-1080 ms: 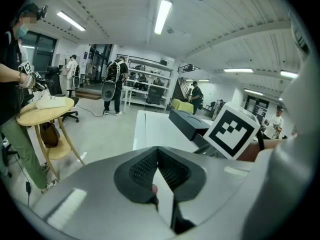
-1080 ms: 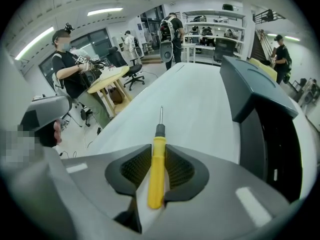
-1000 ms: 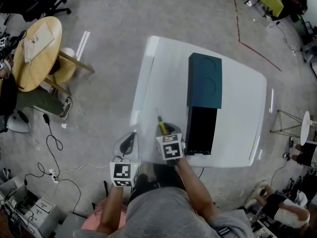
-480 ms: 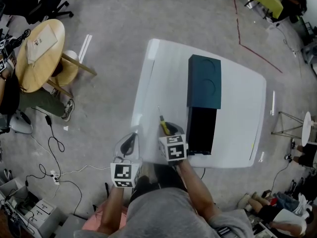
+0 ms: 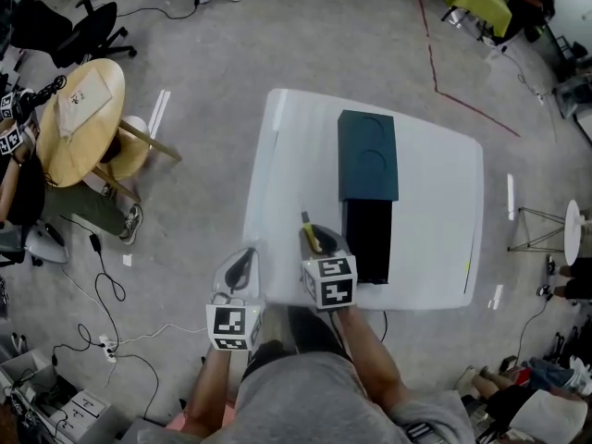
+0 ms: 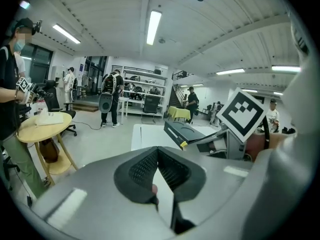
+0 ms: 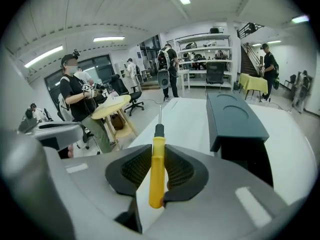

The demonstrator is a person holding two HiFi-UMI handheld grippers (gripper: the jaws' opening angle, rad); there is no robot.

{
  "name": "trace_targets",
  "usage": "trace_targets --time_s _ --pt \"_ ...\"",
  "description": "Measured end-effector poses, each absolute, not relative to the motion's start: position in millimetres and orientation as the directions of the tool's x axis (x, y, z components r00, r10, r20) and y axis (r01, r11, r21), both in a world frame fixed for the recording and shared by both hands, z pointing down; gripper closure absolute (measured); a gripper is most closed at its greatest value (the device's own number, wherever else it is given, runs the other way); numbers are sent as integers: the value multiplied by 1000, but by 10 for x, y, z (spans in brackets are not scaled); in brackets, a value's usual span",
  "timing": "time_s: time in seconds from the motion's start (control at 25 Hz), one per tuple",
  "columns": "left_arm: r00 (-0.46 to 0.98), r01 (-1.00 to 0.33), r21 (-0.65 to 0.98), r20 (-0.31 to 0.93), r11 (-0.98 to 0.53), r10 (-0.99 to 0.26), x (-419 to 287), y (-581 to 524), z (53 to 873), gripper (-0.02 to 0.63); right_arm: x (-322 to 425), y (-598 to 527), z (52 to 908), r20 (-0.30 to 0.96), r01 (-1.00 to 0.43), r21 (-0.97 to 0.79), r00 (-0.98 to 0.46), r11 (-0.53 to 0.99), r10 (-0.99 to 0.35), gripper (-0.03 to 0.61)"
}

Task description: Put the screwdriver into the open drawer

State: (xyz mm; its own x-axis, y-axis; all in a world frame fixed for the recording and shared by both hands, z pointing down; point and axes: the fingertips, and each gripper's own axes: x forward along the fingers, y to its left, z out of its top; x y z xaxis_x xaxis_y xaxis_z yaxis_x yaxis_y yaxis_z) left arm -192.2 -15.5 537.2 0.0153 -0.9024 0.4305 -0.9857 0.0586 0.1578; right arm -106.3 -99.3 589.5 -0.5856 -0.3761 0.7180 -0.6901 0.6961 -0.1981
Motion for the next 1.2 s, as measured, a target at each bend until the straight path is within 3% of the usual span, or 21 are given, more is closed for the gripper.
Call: trace_targets --time_s 0.72,1.2 --pt "89 -993 105 283 -61 -955 -1632 -152 4497 601 -522 -773 4671 477 -755 -102 -609 648 -634 495" --pt "170 -985 79 217 -156 -961 -1171 225 4151 602 202 -274 4358 398 -824 -94 -545 558 -738 495"
